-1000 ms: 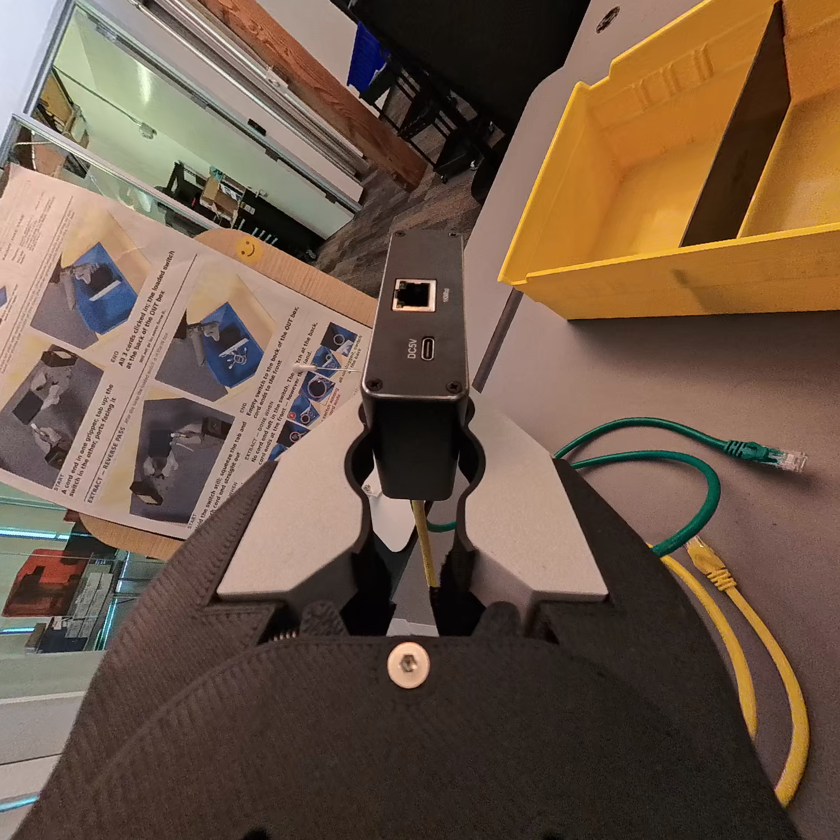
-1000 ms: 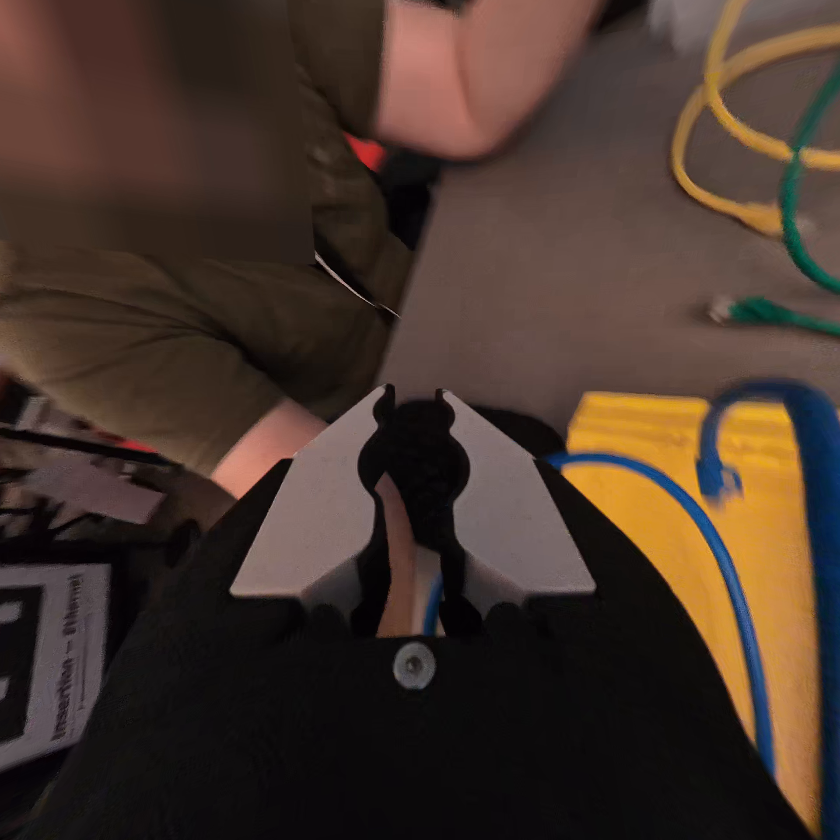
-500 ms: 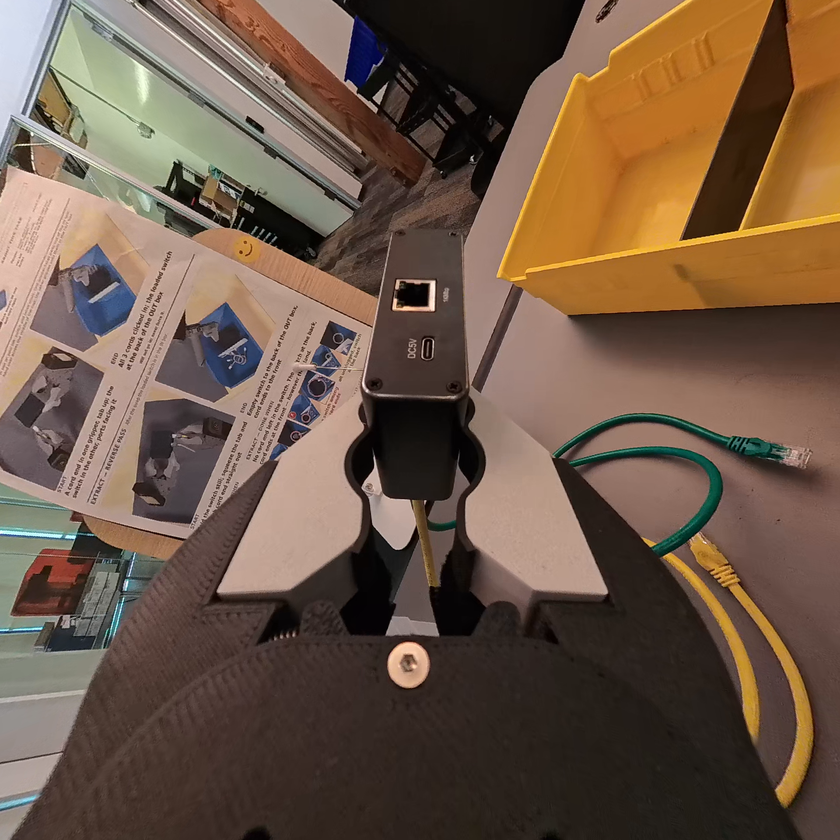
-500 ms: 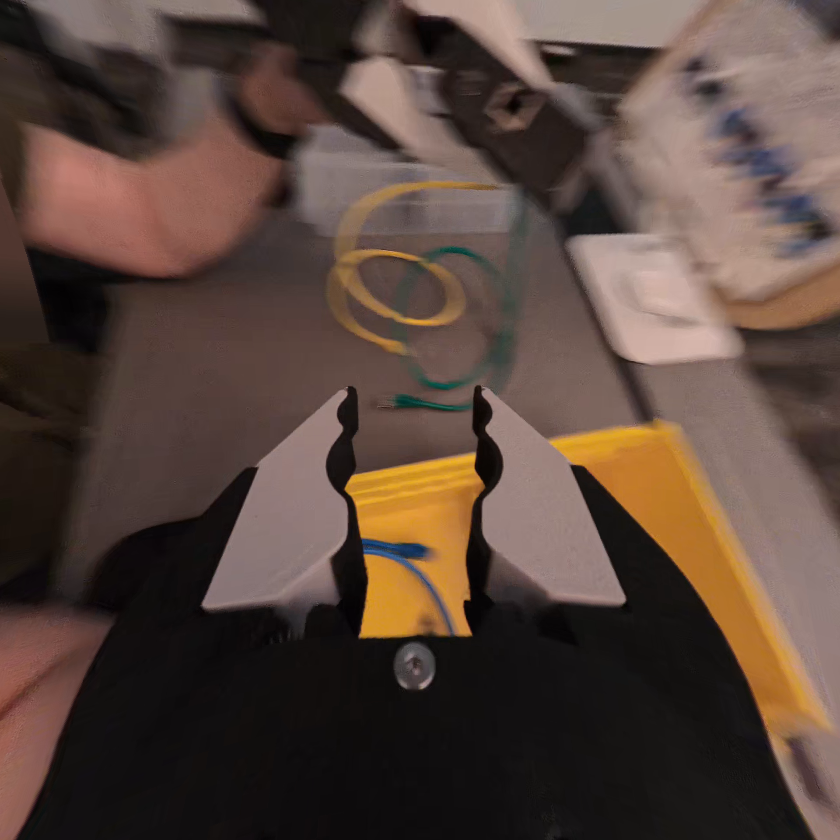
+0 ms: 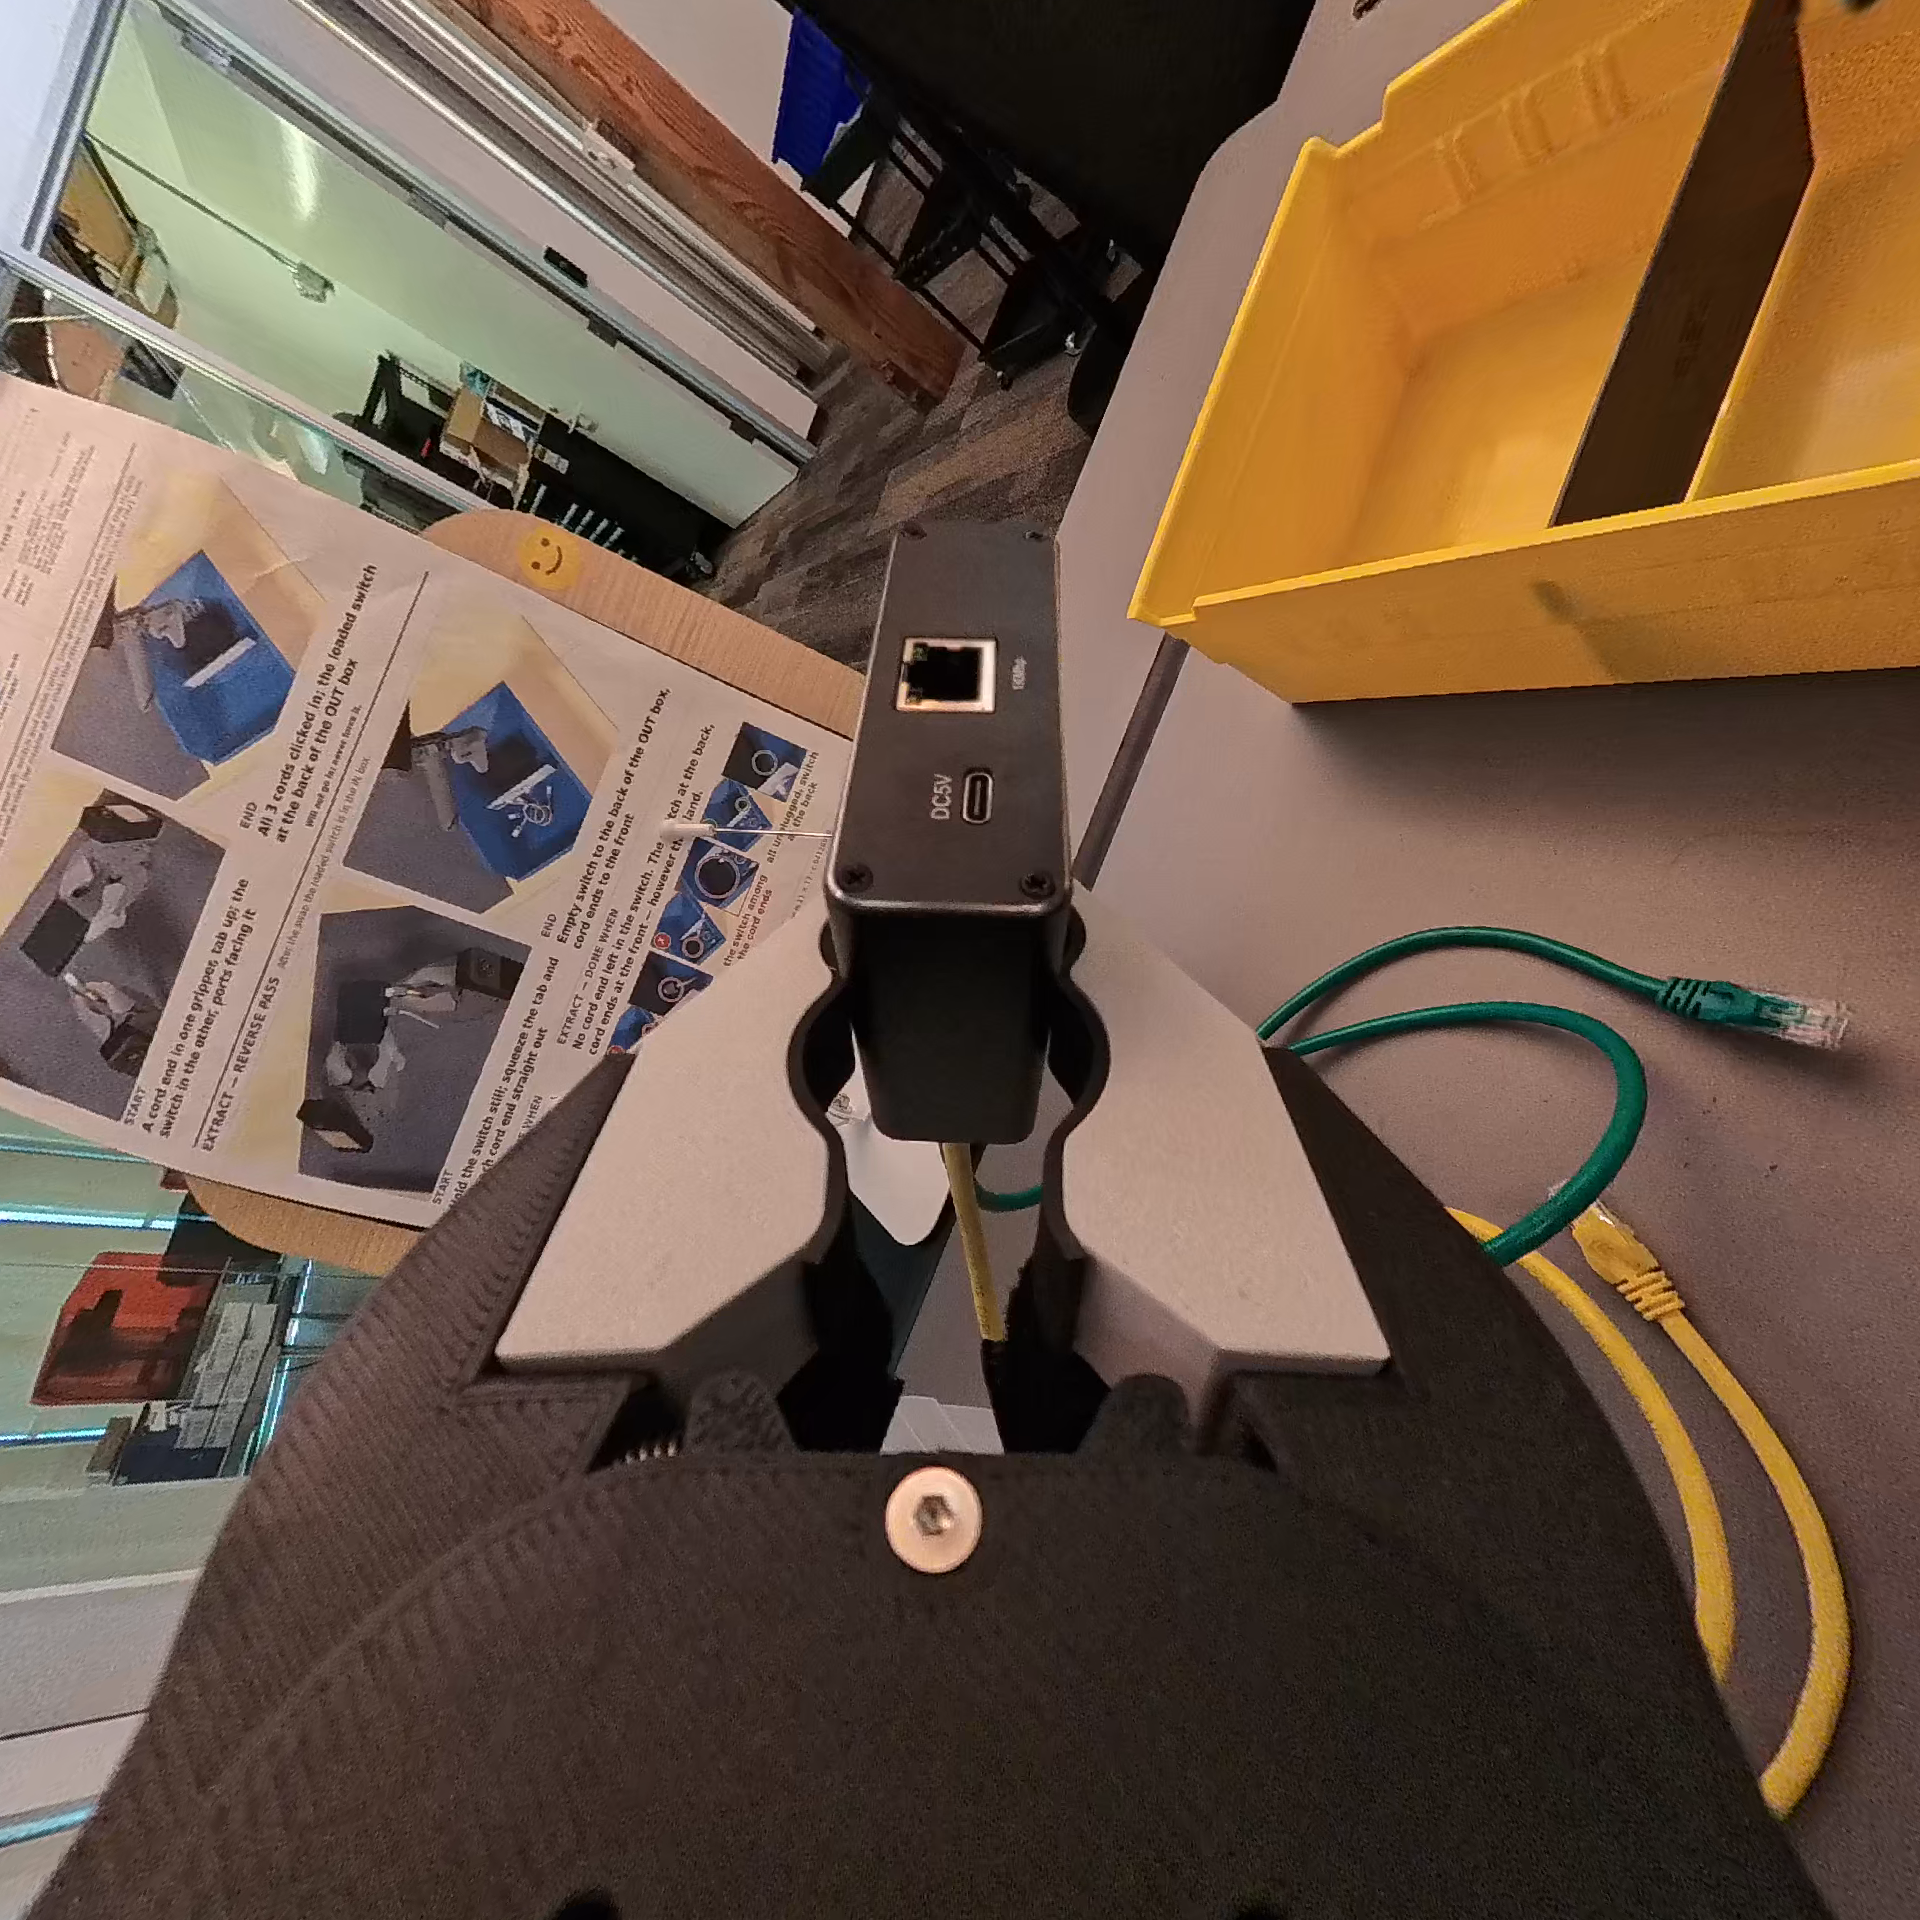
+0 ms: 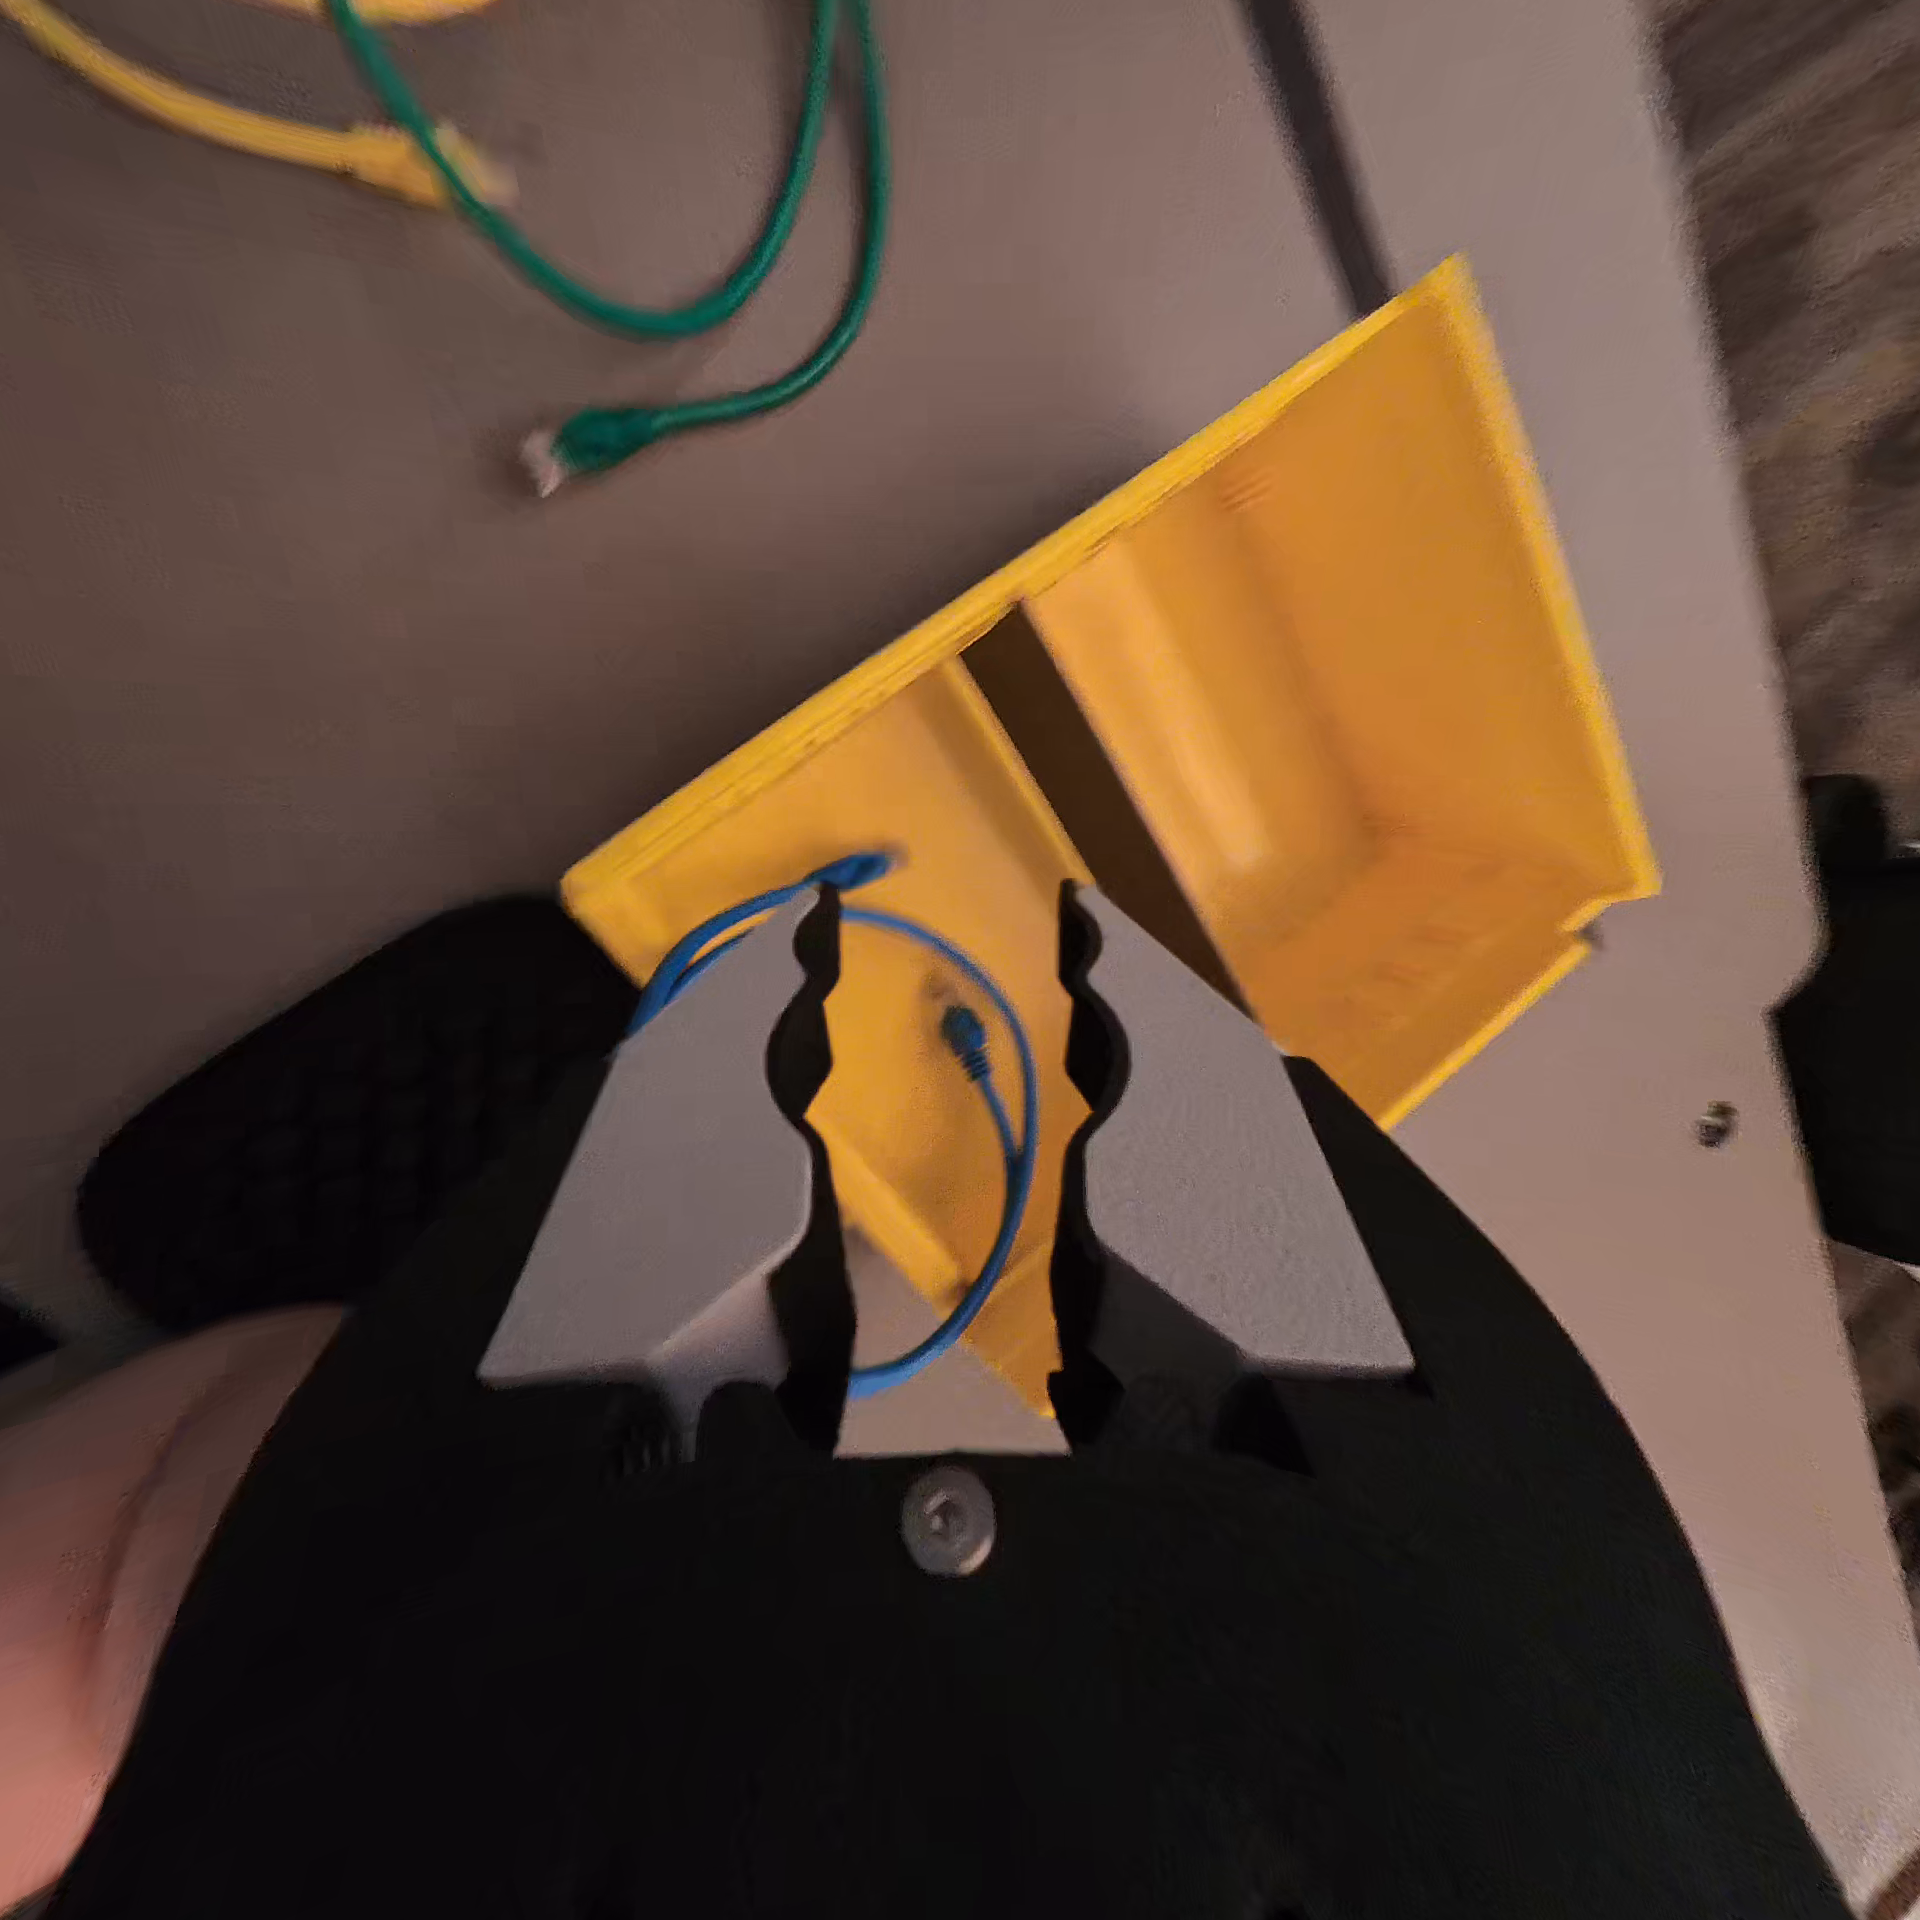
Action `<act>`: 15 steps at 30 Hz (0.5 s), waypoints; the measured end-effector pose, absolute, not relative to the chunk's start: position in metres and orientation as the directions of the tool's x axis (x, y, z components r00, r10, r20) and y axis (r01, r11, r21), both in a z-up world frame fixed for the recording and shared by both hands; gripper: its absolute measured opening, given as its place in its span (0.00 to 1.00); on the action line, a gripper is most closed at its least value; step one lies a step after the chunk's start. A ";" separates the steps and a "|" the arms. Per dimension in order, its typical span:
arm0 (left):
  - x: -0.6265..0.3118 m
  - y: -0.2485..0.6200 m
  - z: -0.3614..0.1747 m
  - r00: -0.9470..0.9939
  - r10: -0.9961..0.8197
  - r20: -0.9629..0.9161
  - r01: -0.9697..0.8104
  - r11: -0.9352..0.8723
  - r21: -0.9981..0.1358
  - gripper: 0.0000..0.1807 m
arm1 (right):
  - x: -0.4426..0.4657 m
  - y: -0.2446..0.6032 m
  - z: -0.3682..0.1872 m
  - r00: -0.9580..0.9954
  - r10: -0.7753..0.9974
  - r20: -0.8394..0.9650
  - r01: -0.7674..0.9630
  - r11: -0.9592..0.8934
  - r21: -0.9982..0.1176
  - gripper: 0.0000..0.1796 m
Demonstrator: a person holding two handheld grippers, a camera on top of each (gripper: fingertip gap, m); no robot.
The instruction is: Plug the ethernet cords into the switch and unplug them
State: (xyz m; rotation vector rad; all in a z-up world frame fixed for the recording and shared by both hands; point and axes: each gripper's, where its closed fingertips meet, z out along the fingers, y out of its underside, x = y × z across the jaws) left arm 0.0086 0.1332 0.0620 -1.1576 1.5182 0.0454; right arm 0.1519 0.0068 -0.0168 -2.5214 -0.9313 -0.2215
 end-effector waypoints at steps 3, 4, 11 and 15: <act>0.009 0.132 0.061 0.150 -0.623 -0.768 -0.665 0.511 -0.545 0.18 | 0.137 -0.029 -0.035 0.722 0.684 0.105 0.674 -0.662 -0.328 0.42; 0.010 0.132 0.061 0.149 -0.624 -0.767 -0.663 0.513 -0.546 0.18 | 0.129 -0.041 -0.042 0.699 0.714 0.037 0.685 -0.655 -0.320 0.46; 0.010 0.132 0.061 0.147 -0.643 -0.752 -0.650 0.510 -0.563 0.18 | 0.147 -0.089 -0.067 0.768 0.640 0.023 0.632 -0.753 -0.183 0.46; 0.009 0.129 0.063 0.146 -0.639 -0.756 -0.645 0.518 -0.562 0.18 | 0.154 -0.113 -0.083 0.767 0.642 0.021 0.641 -0.763 -0.089 0.44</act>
